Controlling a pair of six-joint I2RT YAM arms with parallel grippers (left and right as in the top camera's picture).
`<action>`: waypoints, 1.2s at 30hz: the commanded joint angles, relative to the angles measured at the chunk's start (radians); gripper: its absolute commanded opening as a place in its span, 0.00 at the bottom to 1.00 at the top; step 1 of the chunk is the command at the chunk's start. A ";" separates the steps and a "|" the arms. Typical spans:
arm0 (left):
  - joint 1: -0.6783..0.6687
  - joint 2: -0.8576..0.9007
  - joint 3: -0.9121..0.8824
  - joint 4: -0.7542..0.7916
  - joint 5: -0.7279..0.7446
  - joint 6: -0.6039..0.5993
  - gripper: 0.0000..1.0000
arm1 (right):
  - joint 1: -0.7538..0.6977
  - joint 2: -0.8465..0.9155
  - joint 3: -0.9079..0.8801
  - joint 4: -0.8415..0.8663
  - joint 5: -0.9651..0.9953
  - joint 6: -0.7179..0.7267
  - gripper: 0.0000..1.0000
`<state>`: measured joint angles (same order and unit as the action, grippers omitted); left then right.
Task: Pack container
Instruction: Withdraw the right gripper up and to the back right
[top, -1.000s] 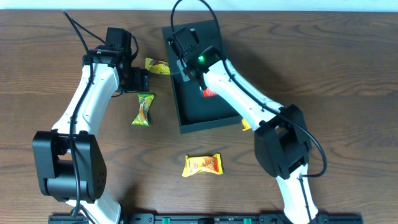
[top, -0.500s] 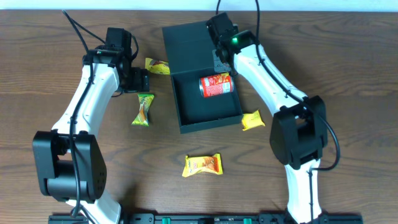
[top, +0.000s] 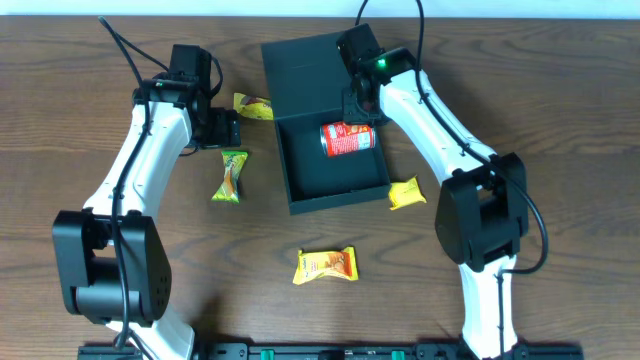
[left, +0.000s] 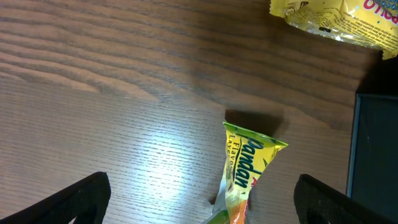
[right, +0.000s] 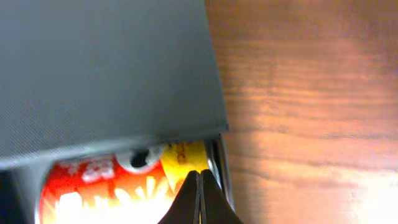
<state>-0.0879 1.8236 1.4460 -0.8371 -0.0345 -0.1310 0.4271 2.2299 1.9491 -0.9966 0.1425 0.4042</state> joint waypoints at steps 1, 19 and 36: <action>0.002 0.002 -0.003 -0.005 -0.016 -0.008 0.95 | -0.005 -0.002 -0.034 0.052 0.001 0.013 0.01; 0.002 0.002 -0.003 -0.018 -0.017 -0.008 0.95 | -0.019 -0.002 -0.079 0.080 0.228 -0.014 0.01; 0.002 0.002 -0.003 0.002 -0.017 -0.010 0.95 | -0.036 -0.011 -0.025 0.035 0.175 0.085 0.02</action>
<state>-0.0879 1.8236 1.4460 -0.8371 -0.0345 -0.1310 0.4084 2.2299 1.8790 -0.9718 0.3897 0.4648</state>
